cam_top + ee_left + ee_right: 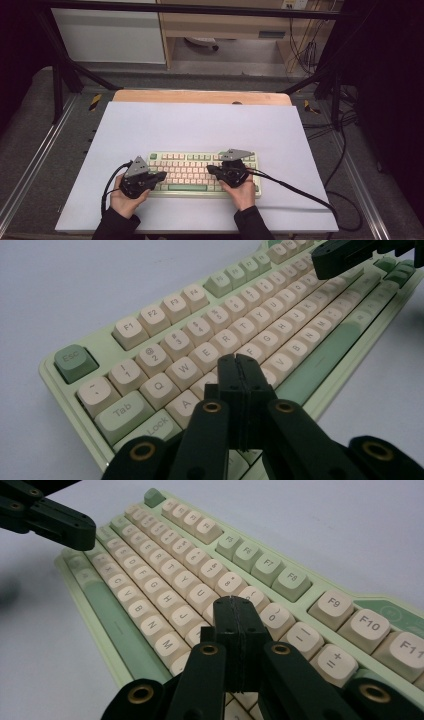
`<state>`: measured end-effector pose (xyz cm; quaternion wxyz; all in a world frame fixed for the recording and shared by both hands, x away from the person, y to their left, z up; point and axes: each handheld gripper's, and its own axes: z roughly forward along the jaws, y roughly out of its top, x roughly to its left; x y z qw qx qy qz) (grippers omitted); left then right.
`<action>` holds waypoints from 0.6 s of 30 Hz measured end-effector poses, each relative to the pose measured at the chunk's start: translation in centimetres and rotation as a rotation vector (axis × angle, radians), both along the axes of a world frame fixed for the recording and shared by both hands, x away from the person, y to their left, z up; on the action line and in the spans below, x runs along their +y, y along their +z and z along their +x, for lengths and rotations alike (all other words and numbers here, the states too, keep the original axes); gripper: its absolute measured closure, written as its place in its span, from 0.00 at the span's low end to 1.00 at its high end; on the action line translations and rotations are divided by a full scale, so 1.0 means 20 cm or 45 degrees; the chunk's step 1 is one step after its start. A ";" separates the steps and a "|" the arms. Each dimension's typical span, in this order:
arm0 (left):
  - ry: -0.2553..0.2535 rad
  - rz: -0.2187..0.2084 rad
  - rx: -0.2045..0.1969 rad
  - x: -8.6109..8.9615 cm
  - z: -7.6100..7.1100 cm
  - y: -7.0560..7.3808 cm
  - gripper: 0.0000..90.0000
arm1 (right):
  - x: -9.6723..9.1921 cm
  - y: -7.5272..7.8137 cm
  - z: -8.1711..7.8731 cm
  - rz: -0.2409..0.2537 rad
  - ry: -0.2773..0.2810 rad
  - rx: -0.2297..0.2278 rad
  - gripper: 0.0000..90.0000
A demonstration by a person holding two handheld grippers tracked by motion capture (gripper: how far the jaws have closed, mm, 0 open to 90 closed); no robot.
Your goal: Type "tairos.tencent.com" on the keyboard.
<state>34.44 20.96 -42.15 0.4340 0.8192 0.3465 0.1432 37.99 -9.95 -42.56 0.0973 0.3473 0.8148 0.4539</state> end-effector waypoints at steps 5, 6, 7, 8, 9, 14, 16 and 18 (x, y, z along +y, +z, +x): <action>0.003 -0.004 0.003 0.01 0.00 0.00 1.00 | 0.03 -0.02 0.02 -0.036 -0.005 0.002 1.00; 0.002 -0.005 0.004 0.01 0.00 0.00 1.00 | 0.03 -0.03 0.03 -0.040 -0.007 0.006 1.00; 0.002 -0.005 0.003 0.01 0.00 0.00 1.00 | 0.04 -0.03 0.03 -0.044 -0.011 0.004 1.00; 0.003 -0.005 0.004 0.01 0.00 0.00 1.00 | 0.04 -0.03 0.03 -0.047 -0.011 0.001 1.00; 0.002 -0.004 0.004 0.01 0.00 0.00 1.00 | 0.04 -0.03 0.03 -0.049 -0.014 0.002 1.00; 0.004 -0.004 0.004 0.01 0.00 -0.01 1.00 | 0.04 -0.04 0.04 -0.054 -0.017 0.009 1.00; 0.007 -0.005 0.004 0.01 0.00 -0.01 1.00 | 0.04 -0.04 0.04 -0.051 -0.018 0.008 1.00; 0.007 -0.005 0.003 0.01 0.00 0.00 1.00 | 0.04 -0.04 0.04 -0.054 -0.015 0.007 1.00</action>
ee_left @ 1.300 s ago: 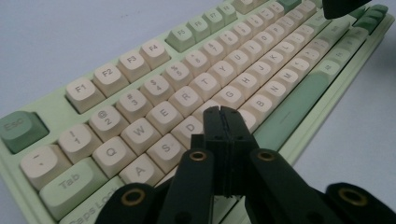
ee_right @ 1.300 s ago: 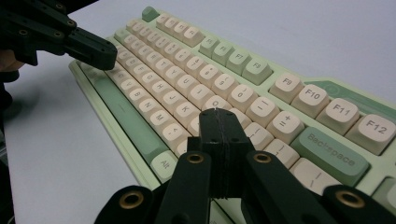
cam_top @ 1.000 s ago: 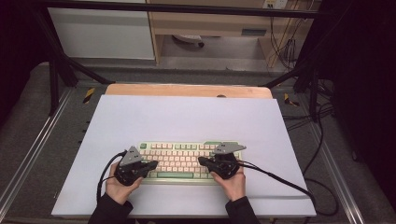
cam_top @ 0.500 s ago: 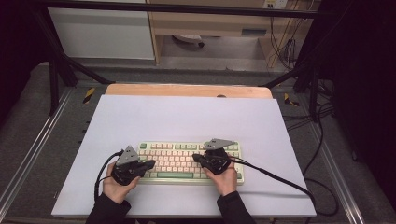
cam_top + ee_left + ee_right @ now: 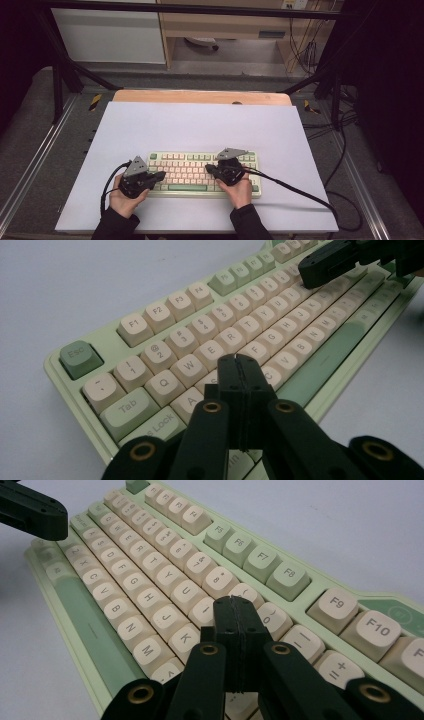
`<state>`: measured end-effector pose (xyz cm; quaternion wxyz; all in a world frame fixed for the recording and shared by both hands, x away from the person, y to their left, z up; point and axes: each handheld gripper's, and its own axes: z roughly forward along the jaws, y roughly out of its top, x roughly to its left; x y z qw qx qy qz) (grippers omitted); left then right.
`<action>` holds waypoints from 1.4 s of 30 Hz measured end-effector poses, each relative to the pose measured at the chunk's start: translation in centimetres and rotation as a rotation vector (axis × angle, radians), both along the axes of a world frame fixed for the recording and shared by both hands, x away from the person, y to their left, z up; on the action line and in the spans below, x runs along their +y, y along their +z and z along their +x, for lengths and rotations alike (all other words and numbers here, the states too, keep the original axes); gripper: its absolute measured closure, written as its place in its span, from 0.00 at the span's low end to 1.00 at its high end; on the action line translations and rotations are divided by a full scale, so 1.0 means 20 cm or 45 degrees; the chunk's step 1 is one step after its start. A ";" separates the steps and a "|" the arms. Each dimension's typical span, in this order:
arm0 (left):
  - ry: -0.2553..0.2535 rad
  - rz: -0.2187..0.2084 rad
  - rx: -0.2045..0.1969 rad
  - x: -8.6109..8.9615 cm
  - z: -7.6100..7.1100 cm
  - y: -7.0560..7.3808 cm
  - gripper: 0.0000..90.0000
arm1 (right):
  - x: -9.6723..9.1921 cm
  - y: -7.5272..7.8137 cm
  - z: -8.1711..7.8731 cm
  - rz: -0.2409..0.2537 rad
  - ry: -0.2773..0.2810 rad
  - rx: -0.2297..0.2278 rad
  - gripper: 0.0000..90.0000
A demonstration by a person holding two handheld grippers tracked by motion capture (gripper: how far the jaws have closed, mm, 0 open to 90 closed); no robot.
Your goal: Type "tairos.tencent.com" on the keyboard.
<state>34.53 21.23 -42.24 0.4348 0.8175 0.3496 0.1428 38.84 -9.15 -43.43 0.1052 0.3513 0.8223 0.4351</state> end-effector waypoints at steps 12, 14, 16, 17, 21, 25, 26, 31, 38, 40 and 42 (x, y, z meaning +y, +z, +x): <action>0.003 -0.006 -0.003 0.01 0.00 0.00 1.00 | 0.00 0.02 -0.03 0.009 0.018 -0.020 1.00; 0.006 -0.007 -0.004 0.02 0.00 0.01 1.00 | -0.01 0.03 -0.04 0.011 0.029 -0.026 1.00; 0.009 -0.010 -0.003 0.02 0.00 0.01 1.00 | -0.01 0.04 -0.05 0.015 0.039 -0.028 1.00; 0.009 -0.010 -0.004 0.02 0.00 0.01 1.00 | -0.01 0.04 -0.06 0.017 0.047 -0.033 1.00; 0.009 -0.010 -0.005 0.02 0.00 0.01 1.00 | -0.01 0.05 -0.08 0.038 0.064 -0.033 1.00; 0.010 -0.010 -0.005 0.02 0.01 0.01 1.00 | 0.01 0.05 -0.09 0.050 0.081 -0.019 1.00; 0.012 -0.012 -0.005 0.02 0.01 0.01 1.00 | 0.01 0.04 -0.09 0.052 0.087 -0.019 1.00; 0.016 -0.011 -0.005 0.03 0.01 0.01 1.00 | 0.03 0.02 -0.10 0.059 0.099 0.002 1.00; 0.016 -0.012 -0.005 0.03 0.01 0.01 1.00 | 0.04 0.01 -0.11 0.059 0.118 0.010 1.00; 0.016 -0.013 -0.005 0.03 0.01 0.01 1.00 | 0.04 0.01 -0.11 0.063 0.126 0.017 1.00; 0.016 -0.013 -0.006 0.03 0.01 0.01 1.00 | 0.05 0.00 -0.12 0.063 0.130 0.021 1.00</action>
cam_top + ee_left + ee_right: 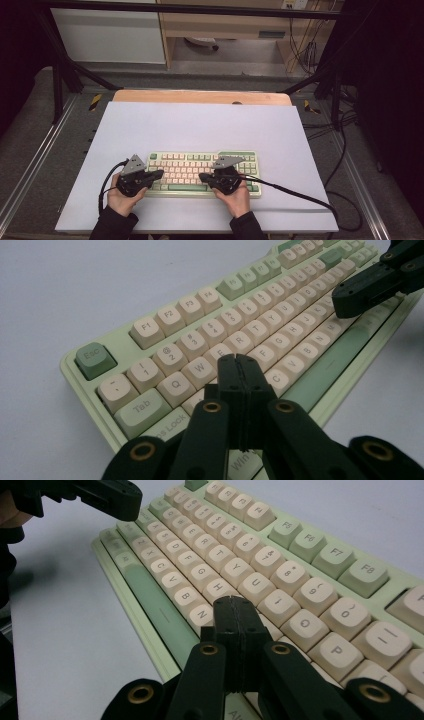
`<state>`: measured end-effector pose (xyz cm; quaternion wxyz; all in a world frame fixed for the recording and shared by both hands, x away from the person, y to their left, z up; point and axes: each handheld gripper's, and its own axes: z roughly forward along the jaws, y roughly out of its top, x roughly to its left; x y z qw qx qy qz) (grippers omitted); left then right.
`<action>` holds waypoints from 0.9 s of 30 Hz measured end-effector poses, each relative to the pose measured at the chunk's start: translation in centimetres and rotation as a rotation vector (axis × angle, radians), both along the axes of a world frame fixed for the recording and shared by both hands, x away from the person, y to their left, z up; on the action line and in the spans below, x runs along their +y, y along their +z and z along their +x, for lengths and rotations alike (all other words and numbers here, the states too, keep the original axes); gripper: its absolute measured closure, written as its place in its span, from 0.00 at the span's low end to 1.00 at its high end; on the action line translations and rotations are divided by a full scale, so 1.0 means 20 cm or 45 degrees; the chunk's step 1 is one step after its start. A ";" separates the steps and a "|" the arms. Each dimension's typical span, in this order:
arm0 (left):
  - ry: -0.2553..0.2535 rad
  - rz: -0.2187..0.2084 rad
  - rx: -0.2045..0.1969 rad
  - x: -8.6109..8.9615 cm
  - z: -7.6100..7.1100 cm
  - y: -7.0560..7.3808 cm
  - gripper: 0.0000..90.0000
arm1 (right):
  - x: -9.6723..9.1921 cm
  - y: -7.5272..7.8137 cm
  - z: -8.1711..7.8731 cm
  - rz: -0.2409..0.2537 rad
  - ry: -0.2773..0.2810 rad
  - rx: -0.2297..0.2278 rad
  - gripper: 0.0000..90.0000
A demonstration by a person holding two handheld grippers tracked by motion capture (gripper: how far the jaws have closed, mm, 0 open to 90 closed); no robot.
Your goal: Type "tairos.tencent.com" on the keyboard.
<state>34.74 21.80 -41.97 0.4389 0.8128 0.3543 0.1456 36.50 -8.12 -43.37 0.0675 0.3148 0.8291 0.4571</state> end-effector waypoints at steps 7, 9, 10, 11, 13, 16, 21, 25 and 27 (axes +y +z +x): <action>0.000 0.001 0.001 0.00 0.00 0.00 1.00 | 0.02 -0.01 0.00 -0.012 0.008 0.005 1.00; 0.000 0.000 0.001 0.00 0.00 0.00 1.00 | 0.02 -0.02 0.00 -0.022 0.011 0.004 1.00; 0.000 0.001 0.000 0.00 0.00 0.00 1.00 | 0.02 -0.02 0.00 -0.023 0.014 0.002 1.00; 0.000 0.001 -0.001 0.00 0.00 0.00 1.00 | 0.02 -0.02 0.00 -0.023 0.013 0.001 1.00; 0.001 0.000 -0.001 0.00 0.00 0.00 1.00 | 0.02 -0.03 -0.01 -0.025 0.015 0.002 1.00; 0.001 0.000 -0.001 0.00 0.00 0.00 1.00 | 0.03 -0.04 -0.01 -0.030 0.024 0.004 1.00; 0.003 -0.005 -0.007 0.01 0.00 0.01 1.00 | 0.01 0.00 -0.01 -0.021 0.011 -0.027 1.00; 0.005 -0.013 -0.012 0.02 -0.01 0.01 1.00 | -0.03 0.06 -0.01 -0.024 -0.008 -0.070 1.00; 0.003 -0.010 -0.014 0.03 -0.01 0.02 0.99 | -0.06 0.09 -0.01 -0.017 -0.024 -0.080 1.00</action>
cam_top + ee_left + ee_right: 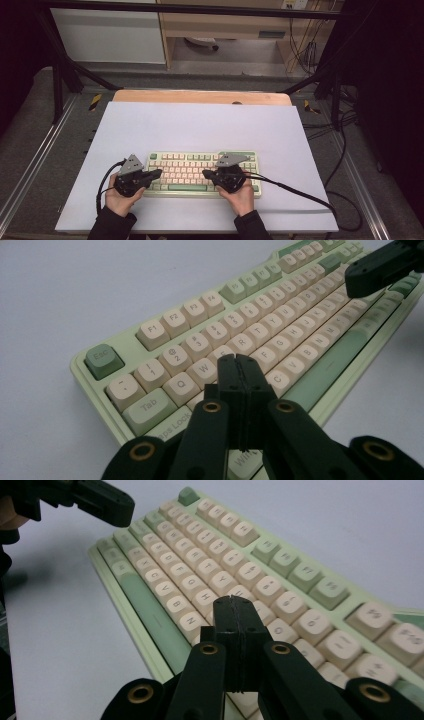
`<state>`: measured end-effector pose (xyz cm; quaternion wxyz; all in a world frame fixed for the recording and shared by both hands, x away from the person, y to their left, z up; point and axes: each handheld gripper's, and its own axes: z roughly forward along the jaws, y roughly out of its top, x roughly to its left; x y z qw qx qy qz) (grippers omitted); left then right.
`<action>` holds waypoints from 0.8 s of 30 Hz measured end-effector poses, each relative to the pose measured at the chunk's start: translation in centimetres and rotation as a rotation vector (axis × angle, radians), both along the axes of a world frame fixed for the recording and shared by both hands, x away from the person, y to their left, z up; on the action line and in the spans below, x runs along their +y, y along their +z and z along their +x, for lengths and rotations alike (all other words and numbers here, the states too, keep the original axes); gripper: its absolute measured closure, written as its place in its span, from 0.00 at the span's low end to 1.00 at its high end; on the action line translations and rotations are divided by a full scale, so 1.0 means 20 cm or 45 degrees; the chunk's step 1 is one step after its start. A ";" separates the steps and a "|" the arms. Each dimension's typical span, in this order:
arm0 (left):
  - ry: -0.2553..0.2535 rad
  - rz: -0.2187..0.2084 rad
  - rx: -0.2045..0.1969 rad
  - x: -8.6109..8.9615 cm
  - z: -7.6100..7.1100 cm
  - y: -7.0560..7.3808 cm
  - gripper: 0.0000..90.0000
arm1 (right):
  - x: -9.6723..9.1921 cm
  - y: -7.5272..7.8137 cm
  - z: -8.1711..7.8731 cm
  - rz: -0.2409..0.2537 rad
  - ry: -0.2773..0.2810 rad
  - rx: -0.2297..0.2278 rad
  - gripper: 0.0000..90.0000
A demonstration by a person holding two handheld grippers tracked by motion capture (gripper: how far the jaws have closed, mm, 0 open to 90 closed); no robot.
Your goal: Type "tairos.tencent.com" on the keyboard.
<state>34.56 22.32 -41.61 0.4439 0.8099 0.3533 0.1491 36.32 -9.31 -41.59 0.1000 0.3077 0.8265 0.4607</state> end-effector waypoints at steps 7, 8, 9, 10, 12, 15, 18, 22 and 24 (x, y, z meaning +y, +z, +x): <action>-0.019 0.011 0.000 0.01 0.00 0.01 0.89 | -0.14 0.03 0.01 0.020 -0.062 -0.003 0.92; -0.026 0.007 0.006 0.02 0.01 0.01 0.85 | -0.16 0.02 0.01 0.016 -0.075 -0.002 0.89; -0.034 0.003 0.015 0.02 0.01 0.01 0.80 | -0.19 0.02 0.01 0.013 -0.078 -0.004 0.85; -0.035 0.003 0.018 0.02 0.01 0.01 0.74 | -0.21 0.02 0.02 0.009 -0.084 -0.002 0.80; -0.032 0.015 0.016 0.03 0.01 0.01 0.65 | -0.25 0.02 0.02 0.000 -0.119 -0.006 0.68; -0.036 0.051 0.006 0.03 0.01 0.01 0.53 | -0.32 0.01 0.02 0.006 -0.140 0.006 0.51; -0.042 0.058 0.014 0.05 0.01 0.00 0.44 | -0.38 0.01 0.01 -0.002 -0.171 0.003 0.38; -0.040 0.077 0.017 0.08 0.00 -0.01 0.35 | -0.46 0.00 0.01 -0.031 -0.205 0.014 0.22; -0.048 0.084 0.018 0.09 0.00 -0.01 0.31 | -0.50 -0.01 0.00 -0.043 -0.213 0.023 0.17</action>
